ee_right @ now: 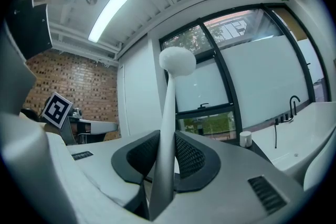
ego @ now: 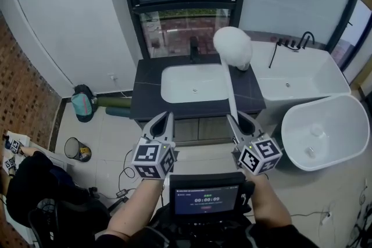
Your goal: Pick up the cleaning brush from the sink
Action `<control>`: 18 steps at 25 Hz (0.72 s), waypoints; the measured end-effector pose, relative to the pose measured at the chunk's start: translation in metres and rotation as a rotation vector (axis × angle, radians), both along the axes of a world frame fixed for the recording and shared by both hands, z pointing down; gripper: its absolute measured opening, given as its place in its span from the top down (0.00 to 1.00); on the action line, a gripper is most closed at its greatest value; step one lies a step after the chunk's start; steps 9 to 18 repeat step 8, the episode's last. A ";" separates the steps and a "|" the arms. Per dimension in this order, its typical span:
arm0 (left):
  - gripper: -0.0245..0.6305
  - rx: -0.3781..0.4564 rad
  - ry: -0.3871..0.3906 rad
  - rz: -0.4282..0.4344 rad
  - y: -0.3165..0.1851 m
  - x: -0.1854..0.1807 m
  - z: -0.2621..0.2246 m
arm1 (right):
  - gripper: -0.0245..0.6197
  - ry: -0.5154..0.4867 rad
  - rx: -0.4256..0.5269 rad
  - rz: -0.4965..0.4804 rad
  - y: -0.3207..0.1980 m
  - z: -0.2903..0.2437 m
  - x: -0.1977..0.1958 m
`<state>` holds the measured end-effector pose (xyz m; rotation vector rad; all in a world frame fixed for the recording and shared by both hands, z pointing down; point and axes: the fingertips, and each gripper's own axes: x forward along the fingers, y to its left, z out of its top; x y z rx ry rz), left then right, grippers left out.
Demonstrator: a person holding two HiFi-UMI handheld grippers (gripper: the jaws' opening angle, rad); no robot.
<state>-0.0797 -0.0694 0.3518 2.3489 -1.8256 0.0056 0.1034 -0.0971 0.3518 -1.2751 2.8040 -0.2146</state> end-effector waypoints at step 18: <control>0.96 0.018 0.020 0.021 0.001 0.007 -0.004 | 0.87 -0.001 0.000 0.005 0.001 0.001 0.000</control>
